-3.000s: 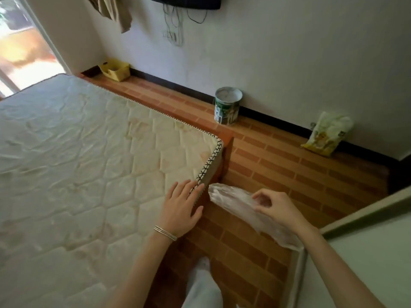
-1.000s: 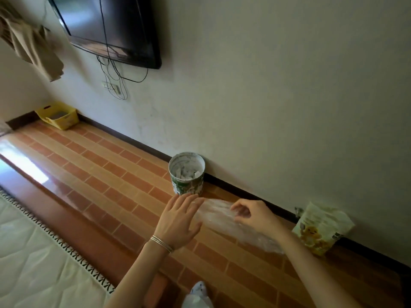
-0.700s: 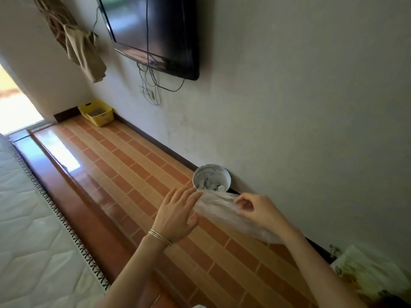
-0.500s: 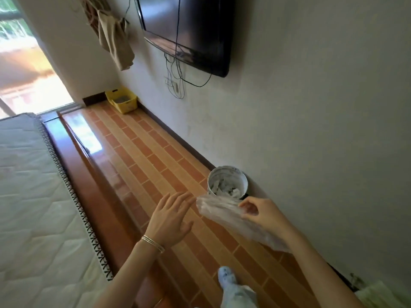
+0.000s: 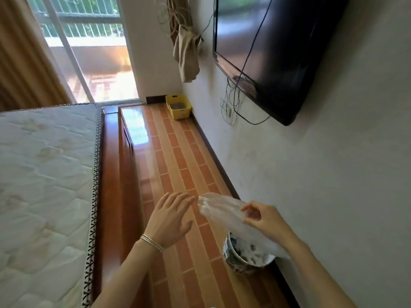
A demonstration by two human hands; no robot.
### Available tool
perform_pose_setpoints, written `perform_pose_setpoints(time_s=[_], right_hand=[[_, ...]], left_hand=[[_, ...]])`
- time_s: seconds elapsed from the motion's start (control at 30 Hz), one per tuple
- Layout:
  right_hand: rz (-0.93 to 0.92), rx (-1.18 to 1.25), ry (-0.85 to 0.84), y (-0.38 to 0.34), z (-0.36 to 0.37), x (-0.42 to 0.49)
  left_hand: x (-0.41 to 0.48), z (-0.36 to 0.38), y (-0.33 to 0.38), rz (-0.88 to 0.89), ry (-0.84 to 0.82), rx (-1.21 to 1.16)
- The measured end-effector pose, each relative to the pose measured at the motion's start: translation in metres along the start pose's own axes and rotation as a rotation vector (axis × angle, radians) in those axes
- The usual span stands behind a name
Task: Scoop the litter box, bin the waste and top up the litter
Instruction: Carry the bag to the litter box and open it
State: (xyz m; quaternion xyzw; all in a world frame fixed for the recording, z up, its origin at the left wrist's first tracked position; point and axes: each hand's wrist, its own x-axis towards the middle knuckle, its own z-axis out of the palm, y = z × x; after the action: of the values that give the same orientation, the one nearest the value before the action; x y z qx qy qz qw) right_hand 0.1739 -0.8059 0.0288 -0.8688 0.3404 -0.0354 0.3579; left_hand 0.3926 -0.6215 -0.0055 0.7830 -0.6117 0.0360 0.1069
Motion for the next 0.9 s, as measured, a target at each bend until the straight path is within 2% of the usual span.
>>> perform_pose_setpoints(time_s=[0.37,0.73,0.9], right_hand=[[-0.148,-0.021,-0.211,-0.036,0.022,0.167],[-0.17,0.021,-0.111,-0.132,0.037,0.361],[-0.163,0.04,-0.1,-0.162,0.05,0.426]], left_hand=[[0.052,0.018,-0.096,-0.222,-0.045,0.02],[0.188,-0.01,-0.284,-0.16,-0.011,0.081],[0.233,-0.014,-0.347,-0.138,-0.032,0.081]])
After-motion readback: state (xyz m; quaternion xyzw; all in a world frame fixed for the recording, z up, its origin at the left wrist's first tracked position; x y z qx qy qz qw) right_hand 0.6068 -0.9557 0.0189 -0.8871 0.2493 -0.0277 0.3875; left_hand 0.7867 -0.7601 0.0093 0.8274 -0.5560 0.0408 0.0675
